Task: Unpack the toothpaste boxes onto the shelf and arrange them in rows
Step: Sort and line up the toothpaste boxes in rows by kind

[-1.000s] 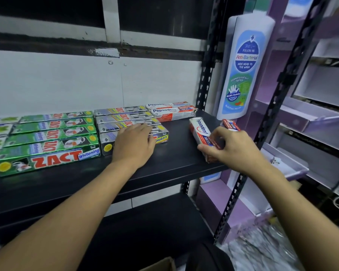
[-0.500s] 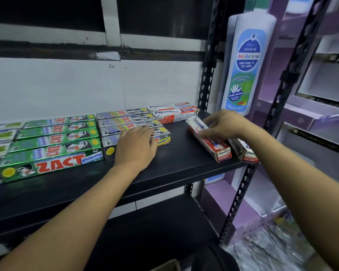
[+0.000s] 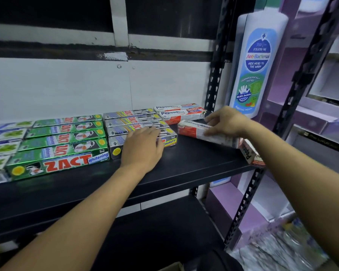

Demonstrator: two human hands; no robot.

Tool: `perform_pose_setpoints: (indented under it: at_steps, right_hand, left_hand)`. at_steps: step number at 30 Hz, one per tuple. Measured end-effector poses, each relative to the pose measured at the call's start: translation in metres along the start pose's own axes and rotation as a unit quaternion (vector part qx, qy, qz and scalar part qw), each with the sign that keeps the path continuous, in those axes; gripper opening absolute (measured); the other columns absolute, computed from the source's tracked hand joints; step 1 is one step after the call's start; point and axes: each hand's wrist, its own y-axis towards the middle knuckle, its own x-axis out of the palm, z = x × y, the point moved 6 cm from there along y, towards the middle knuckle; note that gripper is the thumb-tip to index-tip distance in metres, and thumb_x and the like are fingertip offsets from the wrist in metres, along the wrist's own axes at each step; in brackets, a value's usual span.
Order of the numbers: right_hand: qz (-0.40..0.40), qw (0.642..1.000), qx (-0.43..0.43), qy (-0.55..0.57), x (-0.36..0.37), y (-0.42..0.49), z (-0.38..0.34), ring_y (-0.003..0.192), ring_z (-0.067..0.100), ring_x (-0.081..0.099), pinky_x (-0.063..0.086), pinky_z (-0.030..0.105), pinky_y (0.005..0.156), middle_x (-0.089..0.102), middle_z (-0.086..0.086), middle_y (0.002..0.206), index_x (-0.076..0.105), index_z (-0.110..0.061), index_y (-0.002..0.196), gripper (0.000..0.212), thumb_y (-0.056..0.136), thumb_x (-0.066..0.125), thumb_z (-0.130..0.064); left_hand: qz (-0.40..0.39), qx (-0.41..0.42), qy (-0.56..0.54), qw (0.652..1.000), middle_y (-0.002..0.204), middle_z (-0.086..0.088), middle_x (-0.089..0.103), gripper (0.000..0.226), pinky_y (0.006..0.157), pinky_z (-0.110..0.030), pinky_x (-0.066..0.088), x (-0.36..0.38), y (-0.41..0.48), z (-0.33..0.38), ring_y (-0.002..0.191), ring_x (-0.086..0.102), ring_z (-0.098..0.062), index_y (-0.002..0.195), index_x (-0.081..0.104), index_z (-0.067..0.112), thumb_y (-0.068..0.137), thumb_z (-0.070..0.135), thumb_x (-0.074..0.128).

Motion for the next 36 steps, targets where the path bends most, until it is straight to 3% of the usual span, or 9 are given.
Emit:
perform_pose_setpoints:
  at_steps: [3, 10, 14, 20, 23, 25, 28, 32, 36]
  right_hand:
    - [-0.043, 0.998, -0.041, -0.01, -0.011, 0.013, -0.008, 0.1, 0.012, 0.066, 0.049, 0.031, 0.1, 0.072, -0.005, 0.109, 0.064, -0.018, 0.128, 0.064, 0.069, 0.088, -0.032]
    - [-0.085, 0.99, -0.103, -0.054, -0.013, 0.049, -0.014, 0.094, 0.003, 0.057, 0.038, 0.02, 0.088, 0.068, -0.006, 0.118, 0.066, -0.021, 0.127, 0.053, 0.077, 0.082, -0.013]
    - [-0.062, 0.992, -0.096, -0.054, 0.004, 0.058, -0.006, 0.093, 0.007, 0.059, 0.039, 0.02, 0.085, 0.066, -0.016, 0.097, 0.071, -0.029, 0.118, 0.042, 0.08, 0.08, -0.015]
    - [0.007, 0.995, -0.087, -0.045, 0.02, 0.051, 0.003, 0.103, 0.015, 0.06, 0.037, 0.017, 0.087, 0.069, -0.001, 0.117, 0.072, -0.028, 0.118, 0.035, 0.083, 0.077, -0.021]
    - [0.045, 0.997, -0.06, -0.015, 0.035, 0.047, 0.005, 0.116, 0.023, 0.059, 0.043, 0.028, 0.101, 0.065, 0.004, 0.127, 0.07, -0.028, 0.119, 0.04, 0.081, 0.078, -0.034]
    - [0.087, 0.995, -0.048, 0.013, 0.046, 0.046, 0.005, 0.116, 0.027, 0.06, 0.044, 0.033, 0.105, 0.065, 0.008, 0.126, 0.072, -0.025, 0.117, 0.035, 0.082, 0.076, -0.025]
    - [0.131, 0.989, -0.046, 0.05, 0.054, 0.05, 0.007, 0.115, 0.027, 0.059, 0.043, 0.031, 0.106, 0.067, 0.008, 0.124, 0.075, -0.023, 0.111, 0.033, 0.084, 0.068, -0.006]
    - [0.121, 0.99, -0.036, 0.068, 0.048, 0.054, 0.01, 0.117, 0.027, 0.058, 0.04, 0.027, 0.106, 0.066, 0.008, 0.126, 0.075, -0.024, 0.111, 0.032, 0.087, 0.065, -0.005]
    - [0.155, 0.987, 0.03, 0.027, 0.055, 0.053, 0.003, 0.129, 0.036, 0.043, 0.028, 0.058, 0.109, 0.057, 0.007, 0.133, 0.07, -0.038, 0.108, 0.042, 0.084, 0.056, -0.006]
  left_hand:
    - [0.003, -0.002, -0.002, 1.0, 0.106, 0.002, 0.068, 0.029, 0.088, -0.038, 0.044, 0.0, 0.0, -0.001, 0.1, 0.061, -0.022, 0.114, 0.065, 0.021, 0.096, 0.031, 0.044]
    - [0.007, -0.006, -0.004, 1.0, 0.108, 0.004, 0.067, 0.03, 0.09, -0.037, 0.043, -0.001, 0.0, 0.0, 0.101, 0.06, -0.021, 0.117, 0.065, 0.021, 0.096, 0.031, 0.046]
    - [0.008, -0.011, -0.016, 1.0, 0.118, 0.001, 0.068, 0.033, 0.096, -0.037, 0.042, -0.002, -0.002, 0.0, 0.11, 0.06, -0.022, 0.122, 0.066, 0.019, 0.096, 0.031, 0.049]
    - [-0.003, -0.012, -0.013, 1.0, 0.121, 0.001, 0.067, 0.035, 0.097, -0.039, 0.043, 0.001, 0.0, 0.0, 0.112, 0.06, -0.022, 0.125, 0.065, 0.019, 0.097, 0.032, 0.048]
    - [-0.004, -0.013, -0.005, 1.0, 0.117, 0.003, 0.068, 0.035, 0.093, -0.038, 0.044, 0.002, 0.0, -0.001, 0.109, 0.06, -0.021, 0.124, 0.064, 0.02, 0.096, 0.032, 0.047]
    - [-0.009, -0.012, -0.003, 1.0, 0.117, 0.004, 0.067, 0.035, 0.093, -0.037, 0.043, 0.002, 0.0, -0.001, 0.108, 0.06, -0.021, 0.124, 0.064, 0.022, 0.096, 0.033, 0.046]
    - [-0.018, -0.011, -0.001, 1.0, 0.126, 0.005, 0.065, 0.038, 0.098, -0.037, 0.042, 0.003, 0.0, -0.001, 0.116, 0.058, -0.019, 0.129, 0.062, 0.022, 0.097, 0.034, 0.044]
    - [-0.024, -0.017, -0.004, 1.0, 0.13, 0.005, 0.063, 0.039, 0.1, -0.037, 0.04, 0.001, 0.0, 0.0, 0.119, 0.056, -0.019, 0.131, 0.061, 0.022, 0.098, 0.033, 0.045]
    - [-0.026, -0.021, -0.004, 0.999, 0.126, 0.005, 0.065, 0.037, 0.097, -0.038, 0.044, 0.0, -0.001, 0.0, 0.115, 0.059, -0.022, 0.126, 0.063, 0.023, 0.096, 0.035, 0.046]
